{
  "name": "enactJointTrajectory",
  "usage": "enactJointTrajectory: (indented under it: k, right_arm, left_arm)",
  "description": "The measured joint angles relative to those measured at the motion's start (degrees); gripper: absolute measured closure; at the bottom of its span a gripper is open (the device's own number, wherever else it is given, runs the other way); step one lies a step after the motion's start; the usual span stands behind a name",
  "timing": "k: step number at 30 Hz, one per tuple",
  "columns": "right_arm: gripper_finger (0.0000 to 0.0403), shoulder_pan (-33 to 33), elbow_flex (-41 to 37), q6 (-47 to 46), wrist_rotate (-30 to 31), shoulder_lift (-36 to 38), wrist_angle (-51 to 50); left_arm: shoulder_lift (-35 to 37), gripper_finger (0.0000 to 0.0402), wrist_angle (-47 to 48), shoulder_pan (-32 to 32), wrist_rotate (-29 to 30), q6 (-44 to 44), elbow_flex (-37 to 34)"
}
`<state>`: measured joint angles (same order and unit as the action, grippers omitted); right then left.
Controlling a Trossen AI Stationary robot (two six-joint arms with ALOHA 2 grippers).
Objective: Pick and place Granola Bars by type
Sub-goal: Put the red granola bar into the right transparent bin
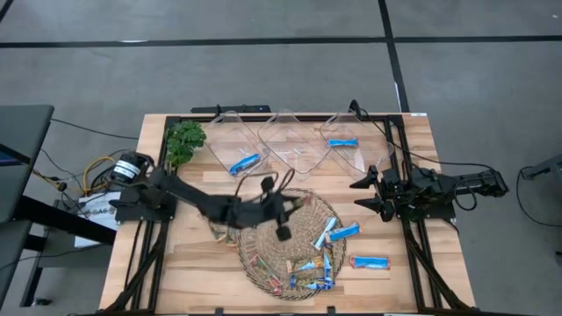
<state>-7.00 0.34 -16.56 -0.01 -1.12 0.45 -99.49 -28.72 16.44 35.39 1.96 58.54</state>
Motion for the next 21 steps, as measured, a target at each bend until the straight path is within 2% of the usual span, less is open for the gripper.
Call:
enactJointTrajectory:
  k: [9,15,21]
  right_arm:
    - [0.0123,0.02,0.02,-0.02,0.0,0.02,0.0]
    - [0.0123,0.01,0.01,-0.01,0.0,0.01,0.01]
    - [0.0123,0.0,0.01,0.0,0.0,0.02,0.01]
  left_arm:
    - [0.01,0.0303,-0.58,-8.33,-4.54,-5.39,0.0]
    - [0.01,0.0303,-2.65,-14.83,-11.94,-6.19,0.0]
    - [0.04,0.0303,-0.3,-20.62,-17.17,-7.05,1.93]
